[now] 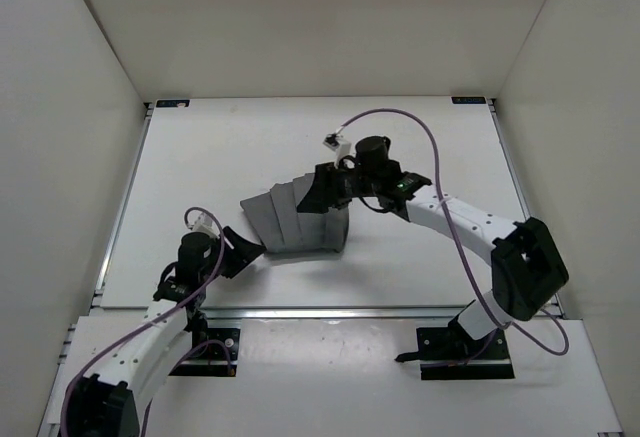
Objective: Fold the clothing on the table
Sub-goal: Fold the skirt
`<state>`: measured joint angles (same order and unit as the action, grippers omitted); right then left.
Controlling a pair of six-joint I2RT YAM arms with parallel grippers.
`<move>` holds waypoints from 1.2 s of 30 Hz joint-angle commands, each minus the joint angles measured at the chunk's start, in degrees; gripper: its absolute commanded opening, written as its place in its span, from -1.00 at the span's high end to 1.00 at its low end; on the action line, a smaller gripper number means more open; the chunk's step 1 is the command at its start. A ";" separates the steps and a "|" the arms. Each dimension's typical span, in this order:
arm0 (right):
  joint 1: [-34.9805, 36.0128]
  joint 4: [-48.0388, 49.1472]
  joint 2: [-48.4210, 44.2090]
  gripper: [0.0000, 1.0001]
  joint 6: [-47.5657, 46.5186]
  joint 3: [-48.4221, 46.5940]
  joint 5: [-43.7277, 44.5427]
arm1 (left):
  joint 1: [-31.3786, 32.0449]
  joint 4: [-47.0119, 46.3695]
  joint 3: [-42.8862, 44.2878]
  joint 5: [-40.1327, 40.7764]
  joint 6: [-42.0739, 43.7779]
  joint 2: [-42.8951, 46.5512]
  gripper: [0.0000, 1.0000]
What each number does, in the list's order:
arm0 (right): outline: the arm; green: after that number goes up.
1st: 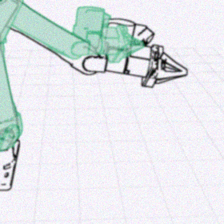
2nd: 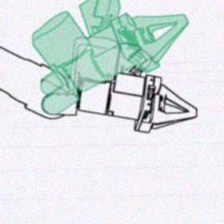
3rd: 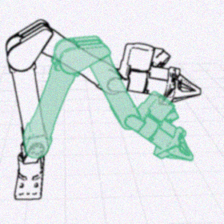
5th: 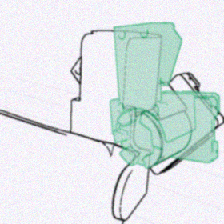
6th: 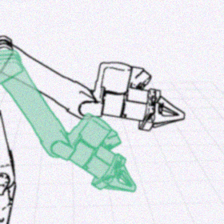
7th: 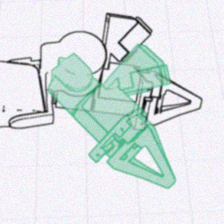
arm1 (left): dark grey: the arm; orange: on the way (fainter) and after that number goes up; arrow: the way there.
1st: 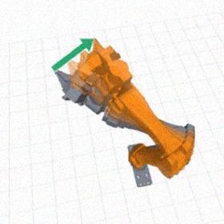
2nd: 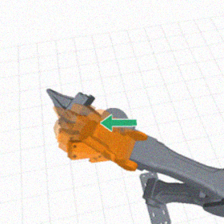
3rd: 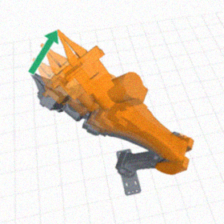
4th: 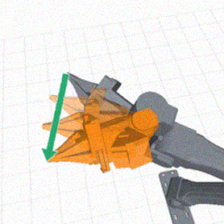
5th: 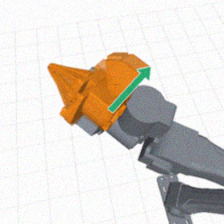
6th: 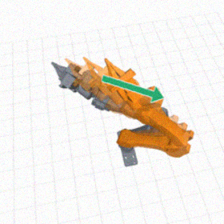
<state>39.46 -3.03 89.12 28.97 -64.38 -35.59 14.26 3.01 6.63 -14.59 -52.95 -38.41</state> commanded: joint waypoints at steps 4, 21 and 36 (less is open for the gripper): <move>-7.99 4.86 -6.84 -0.20 1.88 10.66 -1.57 | -0.38 13.94 1.62 -4.31 2.32 7.82 -0.44; -8.34 24.38 3.93 1.00 7.93 17.19 -4.94 | 1.03 29.34 8.12 -4.84 7.59 15.74 -0.33; -13.27 16.91 13.13 1.00 6.19 3.64 -9.40 | 1.21 30.57 11.47 -9.40 13.12 11.71 -0.44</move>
<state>27.53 14.57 108.90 37.71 -59.33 -41.76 15.29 33.06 15.22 -20.32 -43.18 -24.64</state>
